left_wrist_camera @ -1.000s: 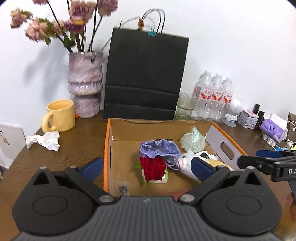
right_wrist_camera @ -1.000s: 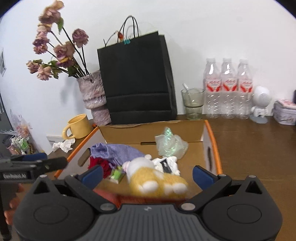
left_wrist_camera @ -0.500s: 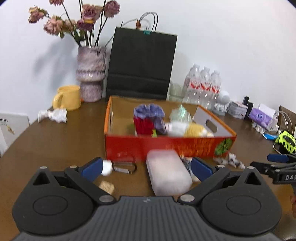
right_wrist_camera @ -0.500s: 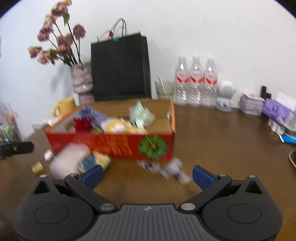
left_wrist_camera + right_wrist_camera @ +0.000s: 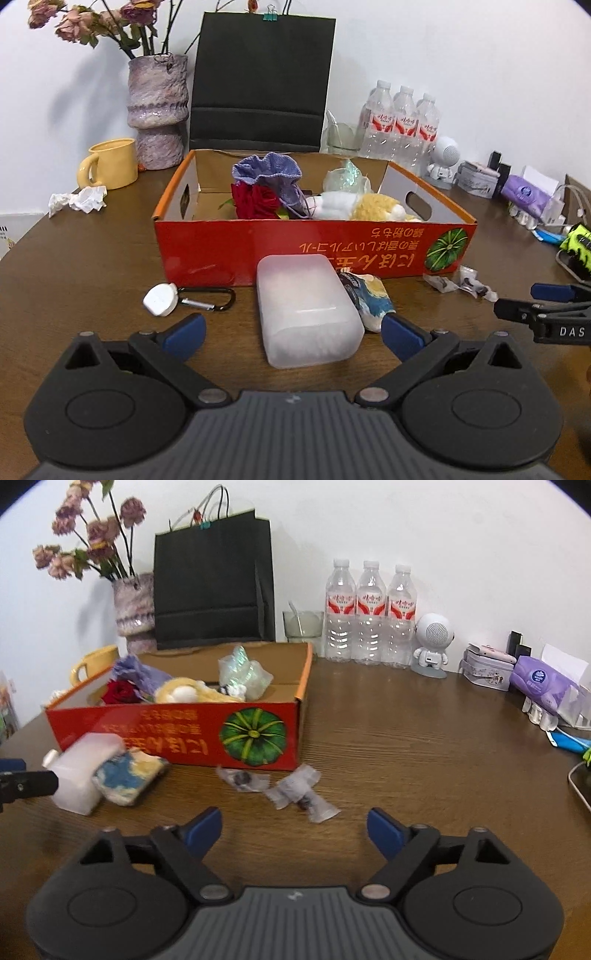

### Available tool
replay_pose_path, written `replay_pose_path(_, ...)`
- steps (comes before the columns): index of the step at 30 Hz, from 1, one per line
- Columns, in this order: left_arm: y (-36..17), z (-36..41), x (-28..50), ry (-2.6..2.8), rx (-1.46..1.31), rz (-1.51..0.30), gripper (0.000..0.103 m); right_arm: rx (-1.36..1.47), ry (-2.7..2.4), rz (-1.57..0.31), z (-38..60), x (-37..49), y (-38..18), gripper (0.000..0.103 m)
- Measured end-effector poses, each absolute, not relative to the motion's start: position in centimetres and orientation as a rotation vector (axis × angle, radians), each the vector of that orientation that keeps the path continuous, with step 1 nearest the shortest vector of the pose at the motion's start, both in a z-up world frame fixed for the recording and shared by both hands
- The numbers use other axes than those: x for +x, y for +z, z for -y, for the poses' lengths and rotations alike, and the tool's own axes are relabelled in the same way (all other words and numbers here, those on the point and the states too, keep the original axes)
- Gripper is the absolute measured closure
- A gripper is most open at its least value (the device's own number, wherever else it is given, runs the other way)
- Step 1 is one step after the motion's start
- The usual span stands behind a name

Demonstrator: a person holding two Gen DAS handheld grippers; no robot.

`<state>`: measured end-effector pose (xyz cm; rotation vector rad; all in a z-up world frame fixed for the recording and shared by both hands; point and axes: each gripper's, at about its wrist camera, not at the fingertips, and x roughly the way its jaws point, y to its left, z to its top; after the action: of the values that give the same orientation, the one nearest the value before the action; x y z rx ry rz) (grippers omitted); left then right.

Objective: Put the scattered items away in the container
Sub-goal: 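Grasp white plastic container with left tool while right tool grasps clear wrapper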

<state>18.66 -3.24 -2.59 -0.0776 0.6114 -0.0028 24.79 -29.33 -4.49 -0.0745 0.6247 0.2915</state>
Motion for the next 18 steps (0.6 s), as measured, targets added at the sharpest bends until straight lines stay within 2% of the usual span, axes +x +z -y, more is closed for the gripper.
replay_pose_path(3, -3.3, 4.0, 20.0, 0.021, -0.058, -0.626, 0.001, -0.102, 0.290, -0.639, 29.5, 26.2, -4.8, 0.030)
replay_pose_path(5, -3.8, 4.3, 20.7, 0.043, -0.049, -0.637, 0.009, -0.125, 0.302, -0.646, 29.4, 27.1, -5.0, 0.032)
replay_pose_path(8, -4.3, 4.4, 21.3, 0.061, -0.043, -0.646, 0.020, -0.151, 0.319, -0.666, 29.2, 28.4, -5.6, 0.045)
replay_pose_path(11, -4.5, 4.3, 21.5, 0.061, -0.051, -0.649, 0.024, -0.150, 0.345, -0.682, 28.9, 29.5, -6.1, 0.055)
replay_pose_path(13, -4.6, 4.1, 21.7, 0.060, -0.058, -0.652, 0.024, -0.129, 0.361, -0.685, 29.1, 29.8, -6.2, 0.057)
replay_pose_path(15, -4.9, 4.0, 22.0, 0.056, -0.065, -0.663, 0.029, -0.107, 0.379, -0.689, 29.3, 29.8, -6.2, 0.074)
replay_pose_path(16, -5.1, 3.9, 22.0, 0.052, -0.070, -0.668, 0.035, -0.100, 0.385, -0.688, 29.5, 29.8, -6.1, 0.079)
replay_pose_path(17, -5.2, 4.0, 22.0, 0.053, -0.065, -0.664, 0.035, -0.096, 0.386, -0.687, 29.6, 29.6, -6.1, 0.086)
replay_pose_path(18, -5.3, 4.0, 22.0, 0.053, -0.056, -0.660, 0.036, -0.092, 0.385, -0.685, 29.7, 29.5, -6.1, 0.086)
